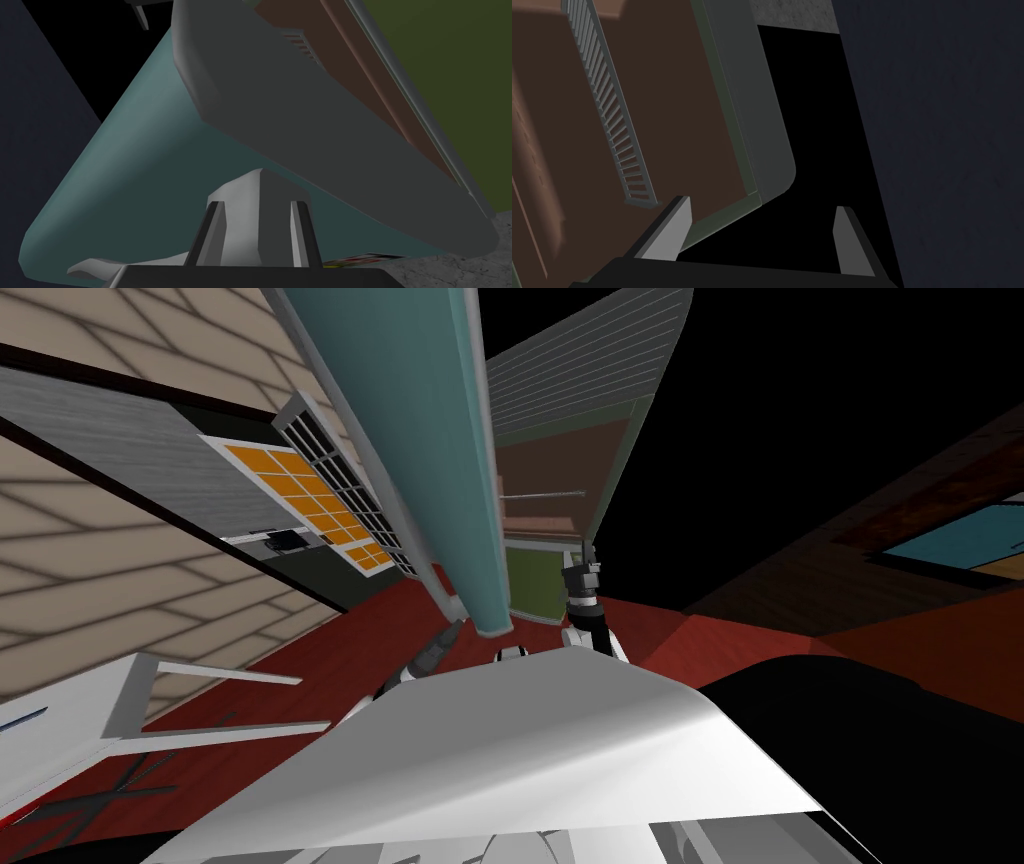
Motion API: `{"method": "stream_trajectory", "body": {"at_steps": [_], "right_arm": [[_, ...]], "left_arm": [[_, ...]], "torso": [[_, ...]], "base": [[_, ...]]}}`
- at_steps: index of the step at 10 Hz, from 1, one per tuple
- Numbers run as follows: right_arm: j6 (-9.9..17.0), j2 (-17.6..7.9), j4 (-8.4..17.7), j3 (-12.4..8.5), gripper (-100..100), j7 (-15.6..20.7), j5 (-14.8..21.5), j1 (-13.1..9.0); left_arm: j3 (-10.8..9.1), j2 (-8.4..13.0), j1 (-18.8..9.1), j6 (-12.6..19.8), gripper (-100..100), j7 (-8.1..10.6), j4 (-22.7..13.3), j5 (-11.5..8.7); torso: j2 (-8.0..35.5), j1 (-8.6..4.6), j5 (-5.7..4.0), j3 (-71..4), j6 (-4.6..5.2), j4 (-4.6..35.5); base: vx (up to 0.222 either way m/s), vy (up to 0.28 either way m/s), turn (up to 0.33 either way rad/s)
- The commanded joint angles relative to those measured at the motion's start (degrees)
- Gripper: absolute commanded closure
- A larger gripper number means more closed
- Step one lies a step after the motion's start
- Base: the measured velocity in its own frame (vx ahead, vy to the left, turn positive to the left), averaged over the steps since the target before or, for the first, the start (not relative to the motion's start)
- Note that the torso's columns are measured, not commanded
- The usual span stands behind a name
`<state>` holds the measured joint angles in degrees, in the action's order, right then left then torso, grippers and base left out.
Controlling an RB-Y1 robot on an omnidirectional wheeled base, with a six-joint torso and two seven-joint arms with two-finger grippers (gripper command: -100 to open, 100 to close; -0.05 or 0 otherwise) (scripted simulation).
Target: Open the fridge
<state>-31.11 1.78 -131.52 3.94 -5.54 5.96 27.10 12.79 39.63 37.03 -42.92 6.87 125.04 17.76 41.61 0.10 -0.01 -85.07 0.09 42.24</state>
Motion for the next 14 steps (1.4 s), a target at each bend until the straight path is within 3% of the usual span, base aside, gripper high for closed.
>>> {"method": "stream_trajectory", "body": {"at_steps": [1,8,9,11,14], "right_arm": [[0.0,0.0,0.0,0.0,0,0.0,0.0,0.0],[0.0,0.0,0.0,0.0,0,0.0,0.0,0.0],[0.0,0.0,0.0,0.0,0,0.0,0.0,0.0],[-0.01,0.03,-0.01,0.02,0,0.0,0.0,0.01],[-0.01,0.03,-0.01,0.03,0,0.0,0.0,0.0]], "left_arm": [[0.17,0.66,-0.17,-0.97,100,0.35,0.47,0.06],[1.7,3.61,0.21,-4.88,100,1.58,1.19,0.83],[1.56,5.09,2.25,-4.01,-100,2.25,3.38,1.1],[0.82,6.24,3.47,-3.25,-100,2.99,6.03,0.91],[-0.3,7.96,5.29,-2.1,-100,4.1,10.0,0.62]], "torso": [[-0.2,-0.2,-0.08,-0.16,0.1,-0.04],[-0.44,-0.24,-0.16,-0.47,0.21,0.03],[-0.55,-0.39,-0.19,-0.52,0.19,0.02],[0.29,-1.04,-0.3,0.15,0.1,0.07],[0.67,-0.14,-0.01,0.49,-0.07,0.06]], "base": [[0.054,0.203,-0.039],[0.045,0.251,-0.081],[0.036,0.125,0.108],[0.033,-0.015,0.108],[0.047,-0.029,0.067]]}}
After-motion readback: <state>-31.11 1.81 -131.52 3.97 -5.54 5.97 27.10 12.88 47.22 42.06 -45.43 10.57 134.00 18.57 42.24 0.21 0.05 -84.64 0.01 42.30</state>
